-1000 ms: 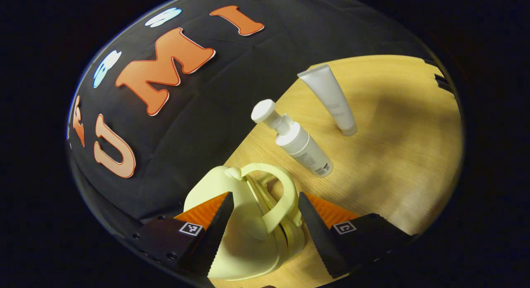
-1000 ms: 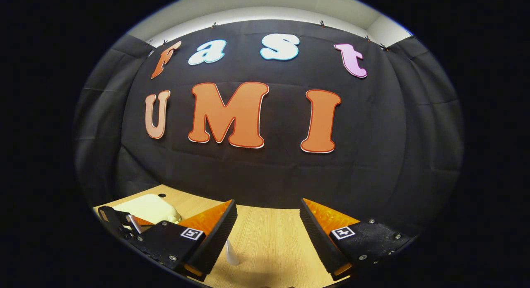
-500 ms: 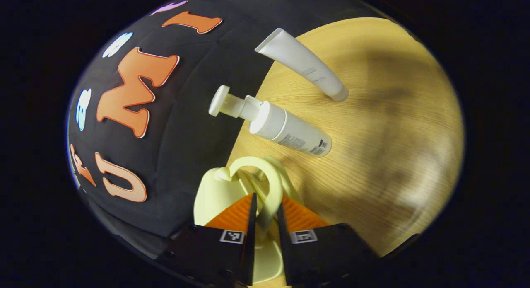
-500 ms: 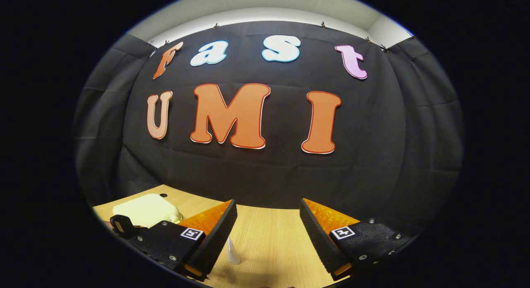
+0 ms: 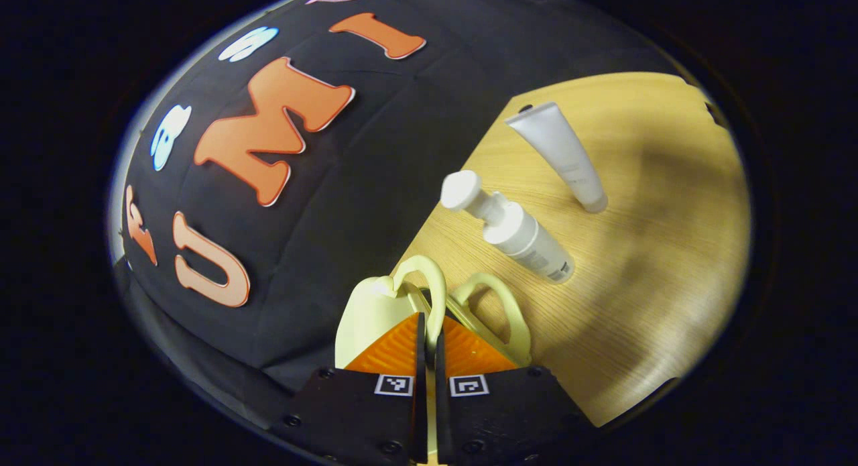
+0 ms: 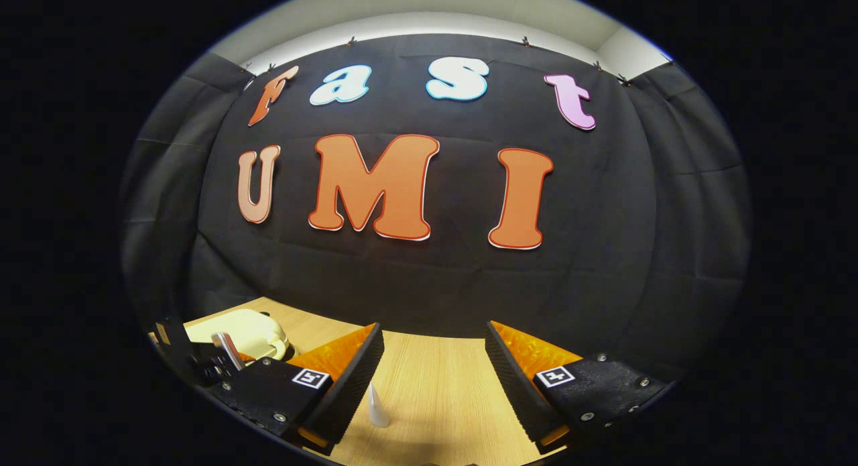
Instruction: First open the suitcase, pack the skin care products into it, and then close the suitcase.
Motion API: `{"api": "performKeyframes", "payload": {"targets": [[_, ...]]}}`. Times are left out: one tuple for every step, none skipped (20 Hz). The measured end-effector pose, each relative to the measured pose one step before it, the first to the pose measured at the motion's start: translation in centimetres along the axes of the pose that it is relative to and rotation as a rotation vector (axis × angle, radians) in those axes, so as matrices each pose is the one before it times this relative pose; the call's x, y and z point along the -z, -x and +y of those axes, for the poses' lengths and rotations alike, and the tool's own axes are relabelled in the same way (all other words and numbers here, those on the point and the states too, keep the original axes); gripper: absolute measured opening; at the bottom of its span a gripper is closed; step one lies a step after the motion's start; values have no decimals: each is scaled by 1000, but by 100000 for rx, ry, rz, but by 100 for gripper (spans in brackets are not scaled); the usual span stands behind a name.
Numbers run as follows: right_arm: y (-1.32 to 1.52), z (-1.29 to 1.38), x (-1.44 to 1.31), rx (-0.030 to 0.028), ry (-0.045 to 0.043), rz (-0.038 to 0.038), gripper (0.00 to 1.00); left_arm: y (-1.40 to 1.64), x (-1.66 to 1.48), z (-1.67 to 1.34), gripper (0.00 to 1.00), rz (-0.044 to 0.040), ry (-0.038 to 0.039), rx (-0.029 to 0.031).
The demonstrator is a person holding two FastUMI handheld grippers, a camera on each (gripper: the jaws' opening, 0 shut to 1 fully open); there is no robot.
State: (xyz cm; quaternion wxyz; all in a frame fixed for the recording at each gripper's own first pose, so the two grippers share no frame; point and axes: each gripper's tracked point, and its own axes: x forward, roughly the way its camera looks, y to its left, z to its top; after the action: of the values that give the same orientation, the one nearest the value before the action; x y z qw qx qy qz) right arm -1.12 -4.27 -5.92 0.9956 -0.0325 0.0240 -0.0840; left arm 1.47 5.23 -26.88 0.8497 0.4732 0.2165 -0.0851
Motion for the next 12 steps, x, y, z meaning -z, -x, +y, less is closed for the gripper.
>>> {"api": "performKeyframes", "payload": {"targets": [[-13, 337, -53, -690, 378, -117, 96, 103, -221, 897, 6, -666, 2989, -852], [-17, 310, -55, -447, 344, -28, 96, 233, -246, 1024, 6, -803, 2127, -1082], [-103, 396, -64, -687, 153, 115, 96, 267, -25, 779, 5, -543, 2137, -881], [-30, 346, 51, -709, 102, 194, 96, 220, -61, 828, 5, -146, 3045, -774], [-92, 382, 5, -654, 251, 99, 96, 229, -187, 865, 6, -292, 3492, -365], [-43, 485, -113, -801, 344, 26, 96, 286, -4, 1259, 6, -380, 3346, -592], [-120, 351, -135, -376, 481, -99, 96, 85, -156, 1129, 6, -280, 3398, -744], [-58, 360, -67, -589, 304, -143, 96, 260, -63, 1056, 6, -276, 3316, -693], [-102, 360, -167, -403, 193, -148, 96, 188, -38, 1310, 6, -334, 3315, -1427], [-122, 397, -62, -476, 222, -106, 96, 60, -207, 1276, 6, -244, 2728, -1698], [-162, 401, -95, -321, 449, 138, 96, 4, -39, 1468, 6, -331, 3761, -1742], [-99, 403, -83, -222, 416, 164, 96, -8, 151, 1397, 6, -94, 4759, -855]]}}
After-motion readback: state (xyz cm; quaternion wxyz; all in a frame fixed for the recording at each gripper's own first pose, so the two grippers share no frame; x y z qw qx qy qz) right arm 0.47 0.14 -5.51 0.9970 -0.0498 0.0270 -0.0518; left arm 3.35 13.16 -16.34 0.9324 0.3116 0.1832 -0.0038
